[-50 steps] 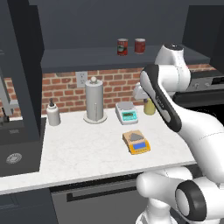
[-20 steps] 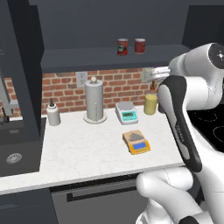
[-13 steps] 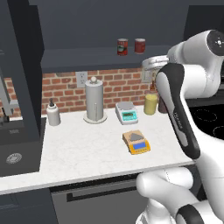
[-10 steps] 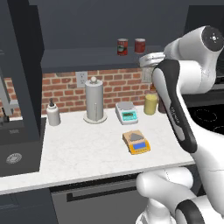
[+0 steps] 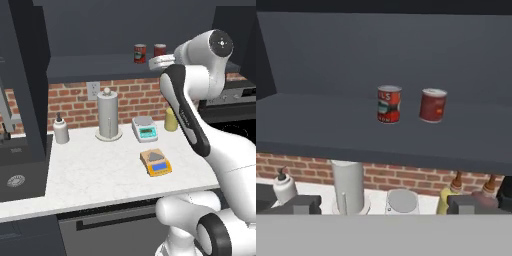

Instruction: Pick the canned food and place it on the digital scale for weighing, and close the cabinet.

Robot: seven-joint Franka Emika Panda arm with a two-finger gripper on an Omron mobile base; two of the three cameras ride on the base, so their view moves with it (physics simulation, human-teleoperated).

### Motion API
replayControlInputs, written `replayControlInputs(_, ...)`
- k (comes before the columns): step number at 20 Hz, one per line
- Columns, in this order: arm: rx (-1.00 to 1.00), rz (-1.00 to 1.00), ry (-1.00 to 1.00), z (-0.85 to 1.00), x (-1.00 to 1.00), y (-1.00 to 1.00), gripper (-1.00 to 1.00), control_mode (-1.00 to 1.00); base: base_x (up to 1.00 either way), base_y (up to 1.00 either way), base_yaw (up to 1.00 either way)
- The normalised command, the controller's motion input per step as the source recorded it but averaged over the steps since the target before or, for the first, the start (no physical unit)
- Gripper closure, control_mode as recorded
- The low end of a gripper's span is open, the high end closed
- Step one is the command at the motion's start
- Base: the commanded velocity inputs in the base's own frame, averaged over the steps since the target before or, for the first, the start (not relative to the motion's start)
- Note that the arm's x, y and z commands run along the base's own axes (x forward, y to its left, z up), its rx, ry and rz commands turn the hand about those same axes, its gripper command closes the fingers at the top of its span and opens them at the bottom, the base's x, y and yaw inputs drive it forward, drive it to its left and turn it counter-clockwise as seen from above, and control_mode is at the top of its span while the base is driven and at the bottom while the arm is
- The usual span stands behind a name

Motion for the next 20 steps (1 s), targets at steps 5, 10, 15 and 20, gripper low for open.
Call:
replayControlInputs(5, 0.00, 0.00, -0.10, 0.00, 0.39, 0.00, -1.00, -1.00, 0.00, 0.00, 0.00)
replayControlInputs(10, 0.00, 0.00, -0.03, 0.03, 0.27, 0.00, -1.00, -1.00, 0.00, 0.00, 0.00)
replayControlInputs(15, 0.00, 0.00, 0.00, 0.00, 0.42, 0.00, -1.00, -1.00, 0.00, 0.00, 0.00)
replayControlInputs(20, 0.00, 0.00, 0.00, 0.00, 0.29, 0.00, -1.00, -1.00, 0.00, 0.00, 0.00)
